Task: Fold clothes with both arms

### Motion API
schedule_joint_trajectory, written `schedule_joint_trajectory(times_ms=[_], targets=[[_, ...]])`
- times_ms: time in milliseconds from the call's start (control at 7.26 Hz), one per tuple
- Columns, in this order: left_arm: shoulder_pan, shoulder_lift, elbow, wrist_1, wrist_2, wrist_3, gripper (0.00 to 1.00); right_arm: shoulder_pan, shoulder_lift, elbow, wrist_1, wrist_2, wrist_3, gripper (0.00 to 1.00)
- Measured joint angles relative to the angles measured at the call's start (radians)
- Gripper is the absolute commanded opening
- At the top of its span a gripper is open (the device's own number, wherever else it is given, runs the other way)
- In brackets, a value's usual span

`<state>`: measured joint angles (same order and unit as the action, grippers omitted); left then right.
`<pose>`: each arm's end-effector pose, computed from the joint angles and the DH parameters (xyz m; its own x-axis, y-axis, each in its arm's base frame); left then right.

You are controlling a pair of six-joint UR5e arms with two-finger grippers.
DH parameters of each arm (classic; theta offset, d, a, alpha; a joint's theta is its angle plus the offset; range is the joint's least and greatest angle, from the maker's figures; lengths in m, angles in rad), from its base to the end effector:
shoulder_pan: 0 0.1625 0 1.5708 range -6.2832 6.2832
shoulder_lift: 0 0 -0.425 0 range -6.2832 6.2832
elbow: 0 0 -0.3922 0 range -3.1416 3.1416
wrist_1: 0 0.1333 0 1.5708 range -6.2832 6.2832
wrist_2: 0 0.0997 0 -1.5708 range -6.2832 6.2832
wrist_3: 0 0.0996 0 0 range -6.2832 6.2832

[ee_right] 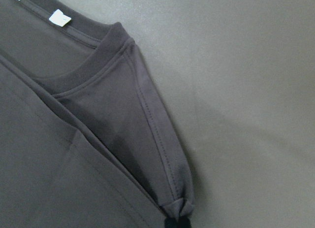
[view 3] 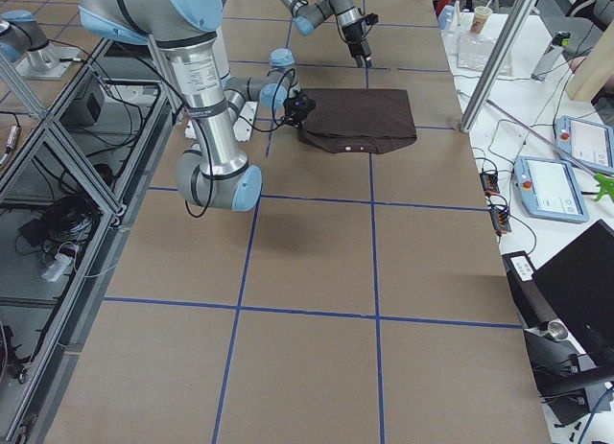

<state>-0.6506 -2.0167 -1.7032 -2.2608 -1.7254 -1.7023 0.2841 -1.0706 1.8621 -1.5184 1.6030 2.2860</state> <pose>0.4341 -0.4787 0.2657 0.1719 -0.2936 -0.9403 0.5084 0.8440 -0.1706 -0.5588 -0.2987 0.2481 0.3130 0.7742 0.5501 -0.6124 0.6073 -0.5062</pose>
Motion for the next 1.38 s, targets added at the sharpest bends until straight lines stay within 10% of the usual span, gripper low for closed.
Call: schedule_joint_trajectory(times_ms=[1102, 1240, 1378], targets=[[0.403, 0.225, -0.207, 0.200, 0.214, -0.272, 0.83, -0.003, -0.014, 0.029, -0.014, -0.001, 0.000, 0.00], [0.409, 0.226, -0.202, 0.202, 0.214, -0.274, 0.69, -0.002, -0.013, 0.029, -0.018, -0.001, 0.001, 0.00], [0.411, 0.226, -0.200, 0.203, 0.214, -0.276, 0.31, -0.002, -0.013, 0.030, -0.019, -0.001, 0.001, 0.00]])
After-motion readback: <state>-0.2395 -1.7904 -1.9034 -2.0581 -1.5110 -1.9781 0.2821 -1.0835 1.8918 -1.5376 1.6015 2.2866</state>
